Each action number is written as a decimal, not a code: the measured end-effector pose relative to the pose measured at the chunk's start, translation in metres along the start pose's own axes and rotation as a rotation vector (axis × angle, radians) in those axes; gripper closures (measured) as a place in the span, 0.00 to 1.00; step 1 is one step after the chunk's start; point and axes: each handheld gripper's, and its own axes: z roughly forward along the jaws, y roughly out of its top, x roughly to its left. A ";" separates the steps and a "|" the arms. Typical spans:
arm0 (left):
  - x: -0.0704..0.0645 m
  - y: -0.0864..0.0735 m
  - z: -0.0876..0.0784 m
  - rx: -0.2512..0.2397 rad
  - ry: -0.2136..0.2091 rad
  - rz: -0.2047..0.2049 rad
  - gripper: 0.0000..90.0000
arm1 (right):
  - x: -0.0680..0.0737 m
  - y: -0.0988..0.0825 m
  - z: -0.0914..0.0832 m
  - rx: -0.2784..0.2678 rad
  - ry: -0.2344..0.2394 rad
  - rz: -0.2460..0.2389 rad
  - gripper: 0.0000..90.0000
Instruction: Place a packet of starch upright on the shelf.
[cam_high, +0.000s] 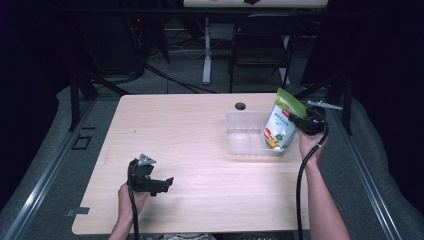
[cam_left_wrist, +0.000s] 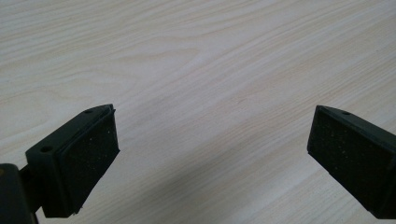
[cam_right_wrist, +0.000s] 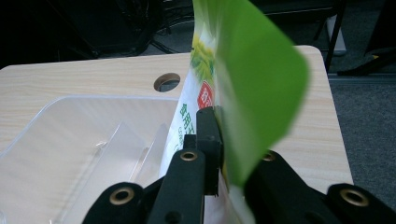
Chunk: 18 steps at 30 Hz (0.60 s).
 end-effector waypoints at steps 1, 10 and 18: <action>0.000 0.000 0.000 -0.005 0.003 -0.001 0.02 | 0.000 0.000 0.000 0.002 0.003 0.001 0.95; -0.001 0.000 0.000 0.000 0.002 0.000 0.02 | -0.007 0.004 -0.010 0.026 0.039 0.007 0.60; -0.002 0.001 -0.001 -0.006 0.010 0.005 0.02 | -0.005 0.010 -0.028 0.094 0.073 -0.026 0.36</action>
